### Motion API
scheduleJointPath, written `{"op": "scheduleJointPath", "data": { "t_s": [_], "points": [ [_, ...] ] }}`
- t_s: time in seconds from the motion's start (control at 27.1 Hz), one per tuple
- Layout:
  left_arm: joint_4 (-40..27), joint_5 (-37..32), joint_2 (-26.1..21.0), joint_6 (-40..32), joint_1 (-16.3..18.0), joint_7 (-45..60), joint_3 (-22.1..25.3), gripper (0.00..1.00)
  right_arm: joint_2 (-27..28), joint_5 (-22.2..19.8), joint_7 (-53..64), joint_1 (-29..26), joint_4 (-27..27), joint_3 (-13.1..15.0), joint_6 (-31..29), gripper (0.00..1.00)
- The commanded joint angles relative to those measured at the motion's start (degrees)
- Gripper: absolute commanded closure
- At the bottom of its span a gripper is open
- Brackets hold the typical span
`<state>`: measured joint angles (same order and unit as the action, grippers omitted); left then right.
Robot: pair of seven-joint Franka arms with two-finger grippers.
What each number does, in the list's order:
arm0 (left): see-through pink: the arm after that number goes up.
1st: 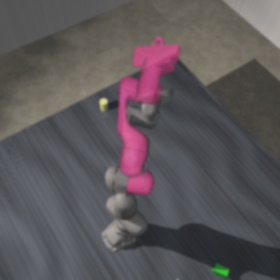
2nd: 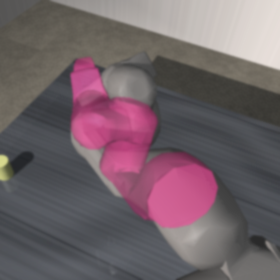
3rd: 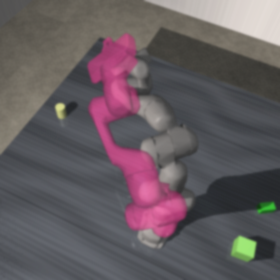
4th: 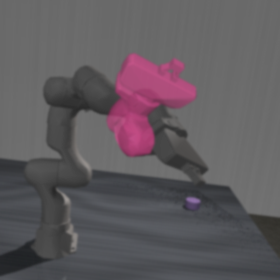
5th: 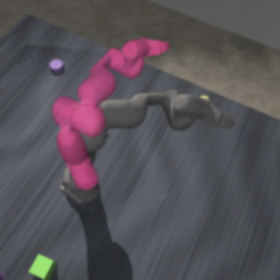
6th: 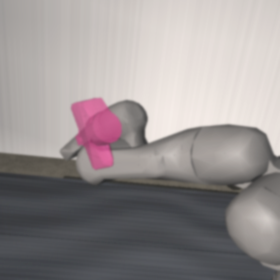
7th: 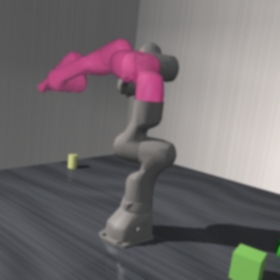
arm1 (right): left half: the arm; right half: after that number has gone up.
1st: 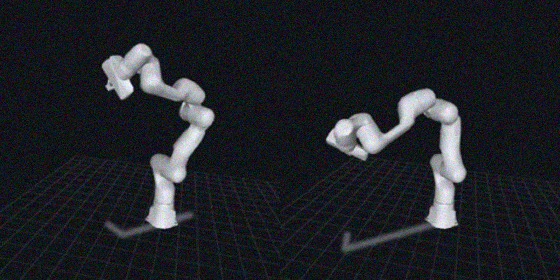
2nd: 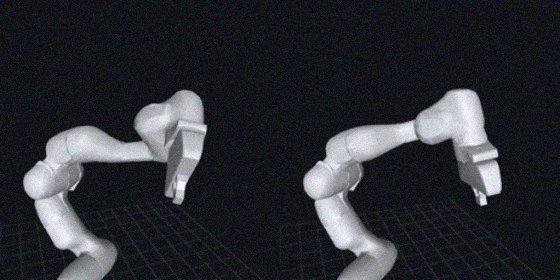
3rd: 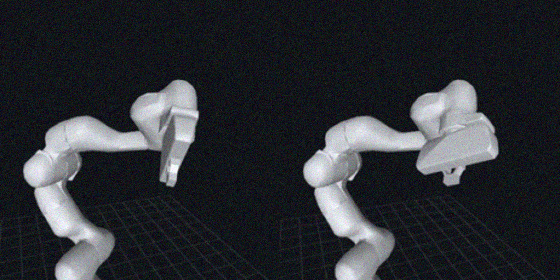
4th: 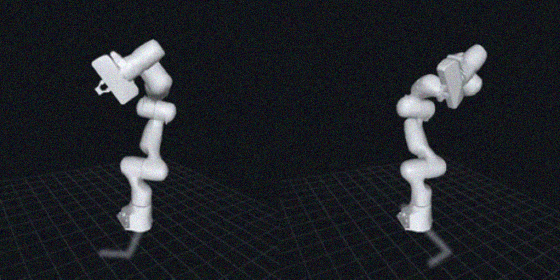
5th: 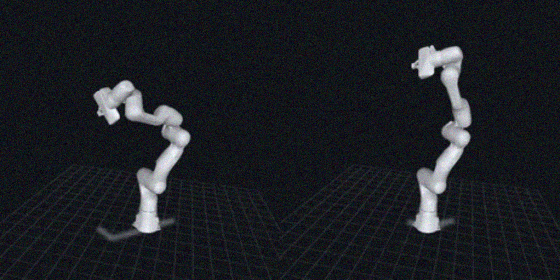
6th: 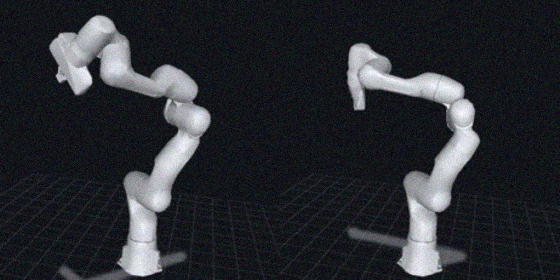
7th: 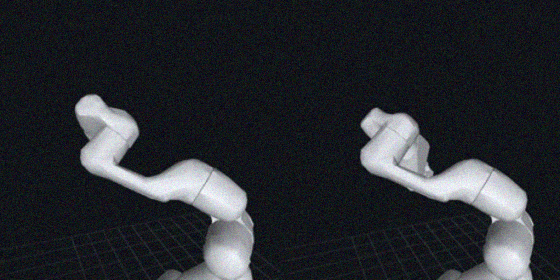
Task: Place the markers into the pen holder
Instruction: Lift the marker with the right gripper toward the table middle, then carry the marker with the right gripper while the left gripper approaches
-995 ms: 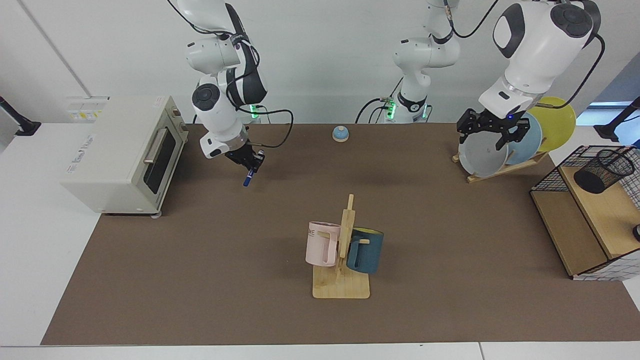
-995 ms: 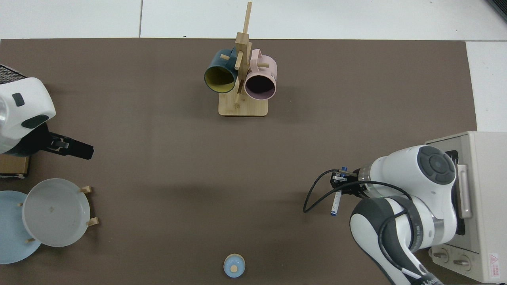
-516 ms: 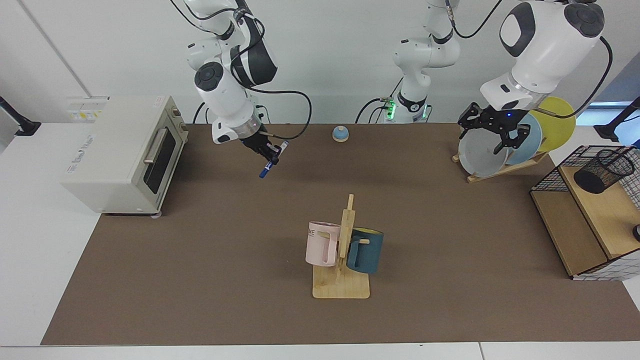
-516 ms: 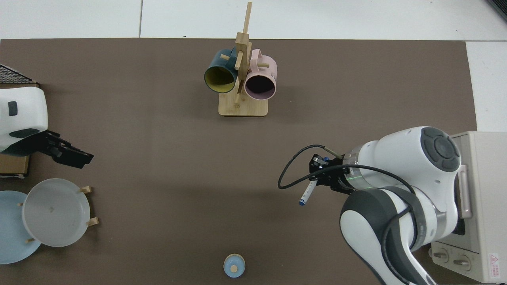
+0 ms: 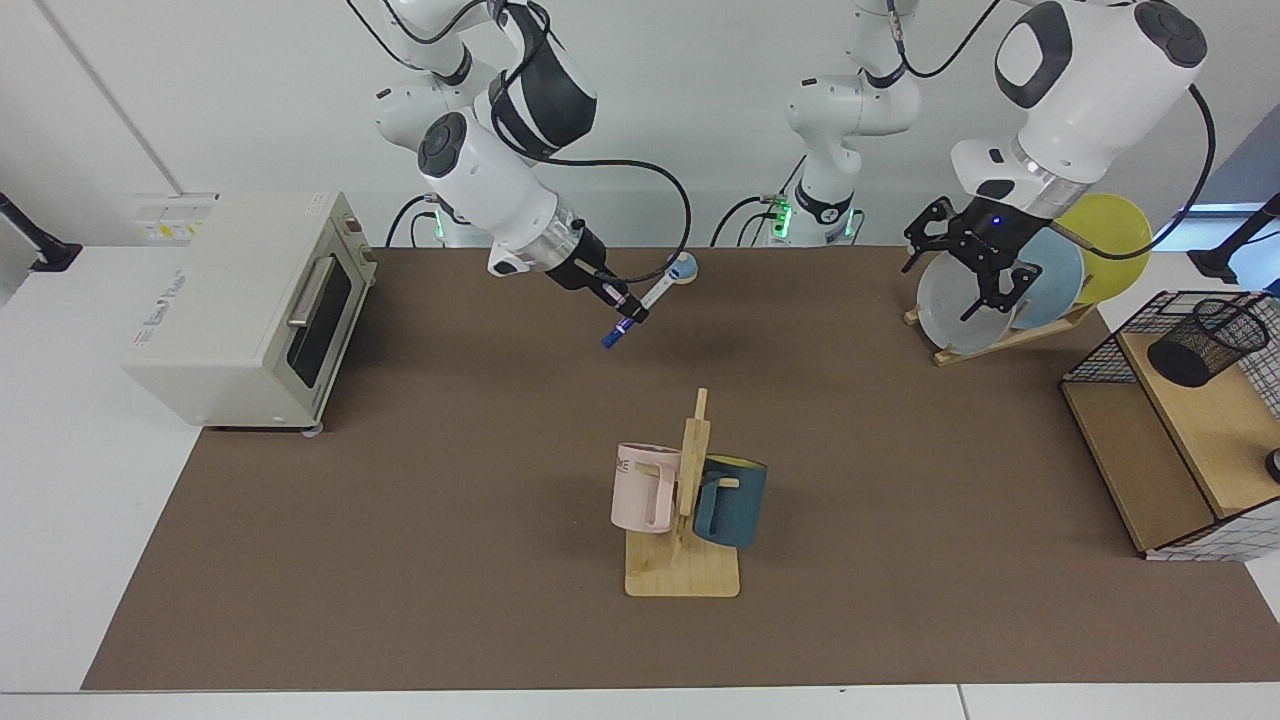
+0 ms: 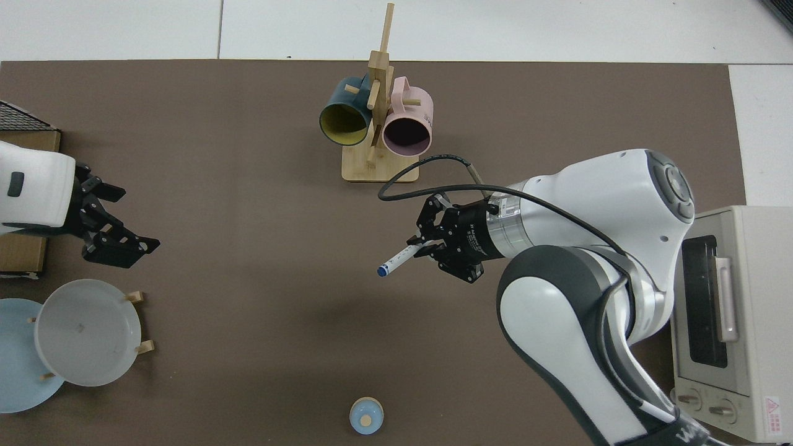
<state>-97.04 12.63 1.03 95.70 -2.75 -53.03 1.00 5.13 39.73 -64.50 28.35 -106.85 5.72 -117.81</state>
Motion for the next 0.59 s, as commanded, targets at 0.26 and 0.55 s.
{"op": "scheduleJointPath", "data": {
  "t_s": [0.26,0.55],
  "points": [
    [-2.3,7.0,1.4,3.7,-3.4,-19.7,0.7,0.0,4.4,10.8,-12.8,2.8,5.2,0.0,-7.5,1.0],
    [-2.3,6.9,1.4,5.4,-6.7,-25.7,0.0,0.0,10.9,10.3,-22.6,8.1,14.0,0.1,-11.8,1.0]
  ]
}}
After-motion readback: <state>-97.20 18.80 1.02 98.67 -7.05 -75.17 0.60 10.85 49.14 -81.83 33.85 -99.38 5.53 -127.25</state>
